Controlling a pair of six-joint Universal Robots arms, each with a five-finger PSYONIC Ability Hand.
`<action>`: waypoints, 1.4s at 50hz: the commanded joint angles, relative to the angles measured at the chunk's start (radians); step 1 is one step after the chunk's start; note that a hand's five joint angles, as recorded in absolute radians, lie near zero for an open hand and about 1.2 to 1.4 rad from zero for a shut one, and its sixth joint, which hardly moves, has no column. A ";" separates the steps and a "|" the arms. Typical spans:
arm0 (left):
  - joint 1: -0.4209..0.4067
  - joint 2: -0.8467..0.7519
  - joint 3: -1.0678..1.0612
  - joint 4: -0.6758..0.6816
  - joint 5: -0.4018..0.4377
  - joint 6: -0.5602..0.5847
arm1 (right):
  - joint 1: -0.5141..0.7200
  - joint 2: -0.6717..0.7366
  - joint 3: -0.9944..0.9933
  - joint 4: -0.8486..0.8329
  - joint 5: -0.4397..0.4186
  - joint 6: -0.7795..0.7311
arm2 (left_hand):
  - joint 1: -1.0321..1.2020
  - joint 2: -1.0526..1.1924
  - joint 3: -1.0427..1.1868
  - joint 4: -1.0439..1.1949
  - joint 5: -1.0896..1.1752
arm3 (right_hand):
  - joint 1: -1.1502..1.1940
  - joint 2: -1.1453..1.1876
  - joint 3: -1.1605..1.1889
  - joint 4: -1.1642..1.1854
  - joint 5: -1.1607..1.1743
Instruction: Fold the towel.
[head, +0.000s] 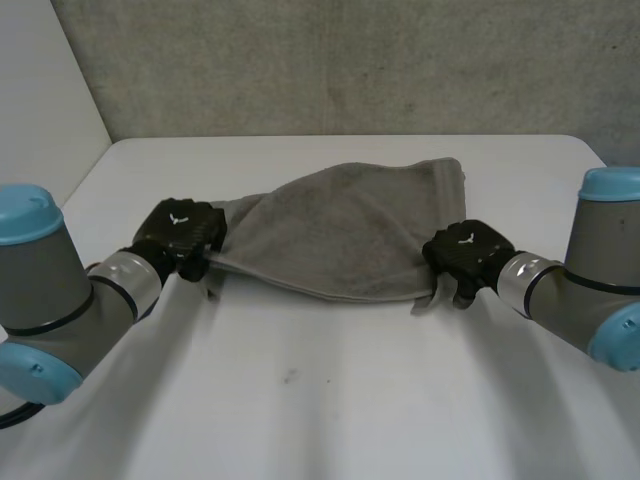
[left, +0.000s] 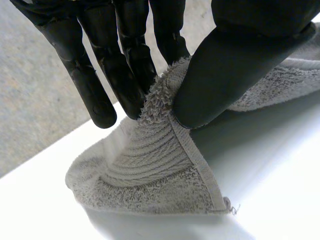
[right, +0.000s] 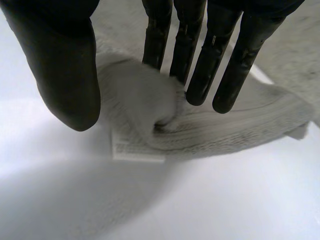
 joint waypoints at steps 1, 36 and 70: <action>-0.005 0.067 0.013 0.000 -0.005 -0.005 | -0.020 -0.136 0.119 -0.119 -0.001 0.224 | 0.202 0.178 0.180 0.179 0.197 | -0.070 -0.079 -0.077 -0.070 -0.049; -0.052 0.178 0.272 -0.155 -0.066 -0.175 | 0.210 -0.103 0.240 -0.352 0.229 0.648 | 0.202 0.178 0.180 0.179 0.197 | -0.500 -0.509 -0.508 -0.500 -0.479; 0.055 0.135 0.188 -0.151 -0.060 -0.184 | -0.042 -0.049 0.171 -0.265 0.251 0.343 | 0.202 0.178 0.180 0.179 0.197 | 0.252 0.243 0.245 0.252 0.274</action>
